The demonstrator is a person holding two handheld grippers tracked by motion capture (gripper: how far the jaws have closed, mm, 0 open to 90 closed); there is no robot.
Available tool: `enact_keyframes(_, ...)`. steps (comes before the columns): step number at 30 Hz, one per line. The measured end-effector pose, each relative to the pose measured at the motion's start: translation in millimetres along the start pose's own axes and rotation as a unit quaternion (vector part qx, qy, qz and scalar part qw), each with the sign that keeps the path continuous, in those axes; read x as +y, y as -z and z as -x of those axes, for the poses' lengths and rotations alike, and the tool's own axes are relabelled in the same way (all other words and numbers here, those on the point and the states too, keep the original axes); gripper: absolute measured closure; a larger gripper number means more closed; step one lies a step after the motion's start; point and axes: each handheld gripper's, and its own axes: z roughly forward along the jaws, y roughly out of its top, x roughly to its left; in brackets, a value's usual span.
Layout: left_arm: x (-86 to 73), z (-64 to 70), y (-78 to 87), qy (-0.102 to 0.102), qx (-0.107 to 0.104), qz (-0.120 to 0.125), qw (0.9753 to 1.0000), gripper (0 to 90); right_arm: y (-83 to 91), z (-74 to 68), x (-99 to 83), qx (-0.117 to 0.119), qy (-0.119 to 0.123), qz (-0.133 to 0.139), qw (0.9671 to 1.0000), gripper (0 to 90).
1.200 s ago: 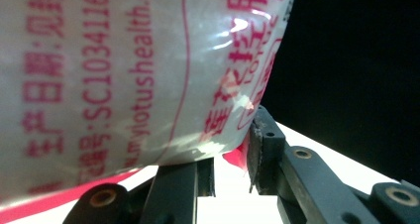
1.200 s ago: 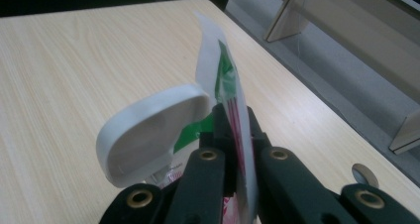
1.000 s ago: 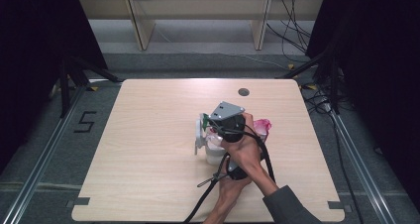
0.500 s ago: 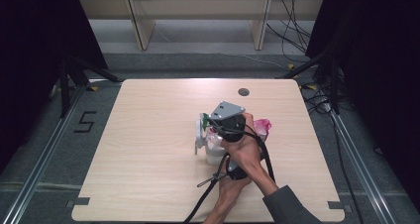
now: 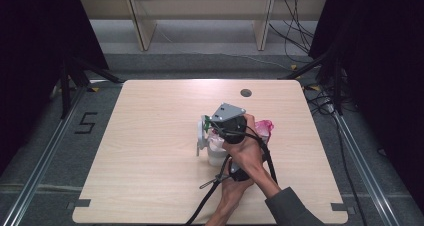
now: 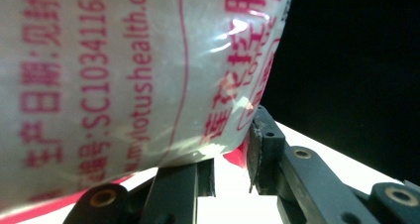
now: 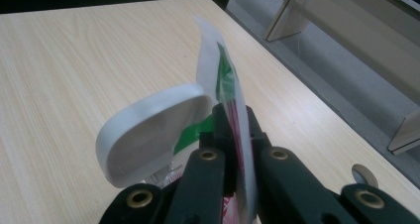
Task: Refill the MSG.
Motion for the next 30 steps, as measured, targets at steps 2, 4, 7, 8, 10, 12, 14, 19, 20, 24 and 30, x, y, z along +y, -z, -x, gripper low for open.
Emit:
enact_keyframes(2,-0.1,-0.1,-1.3,0.005,-0.004,0.000,1.0000,75.1,0.1,1.7,-0.4,0.001,-0.006,0.000,1.0000,90.0)
enact_keyframes(4,-0.2,-0.1,-1.9,0.008,-0.004,0.005,0.9999,75.1,-1.8,0.9,-0.4,0.000,-0.001,-0.002,1.0000,90.0)
enact_keyframes(7,0.0,-0.8,-1.4,0.005,0.000,0.003,1.0000,75.1,-0.9,2.4,0.3,0.003,-0.007,0.001,1.0000,90.0)
enact_keyframes(8,-0.4,-0.3,-1.9,0.008,0.000,0.005,1.0000,75.1,-1.3,2.3,0.3,0.001,-0.006,0.000,1.0000,90.0)
enact_keyframes(10,-0.4,0.1,-1.7,0.011,0.002,0.006,0.9999,75.1,-2.5,1.2,0.0,0.001,0.003,-0.003,1.0000,90.0)
enact_keyframes(12,0.1,-1.6,-1.6,0.002,-0.002,0.002,1.0000,75.1,-2.8,2.6,0.4,0.001,0.005,0.003,1.0000,90.0)
enact_keyframes(14,0.4,-2.3,-1.1,-0.001,-0.002,-0.004,1.0000,75.1,-2.0,3.3,0.2,0.001,0.000,0.002,1.0000,90.0)
enact_keyframes(19,2.2,-1.1,-3.1,0.008,0.000,0.007,0.9999,75.1,-1.6,4.2,1.1,0.001,0.000,0.002,1.0000,90.0)
enact_keyframes(20,2.3,-1.0,-3.1,0.008,0.000,0.007,0.9999,75.1,-1.0,3.8,1.2,0.000,-0.004,0.002,1.0000,90.0)
enact_keyframes(24,2.1,-0.9,-3.3,0.006,-0.002,0.005,1.0000,75.2,-0.9,3.9,1.3,0.002,-0.002,0.000,1.0000,90.0)
enact_keyframes(30,1.0,-1.1,-3.0,0.001,0.001,0.005,1.0000,75.1,-1.4,6.3,1.2,0.004,-0.002,0.003,1.0000,90.0)
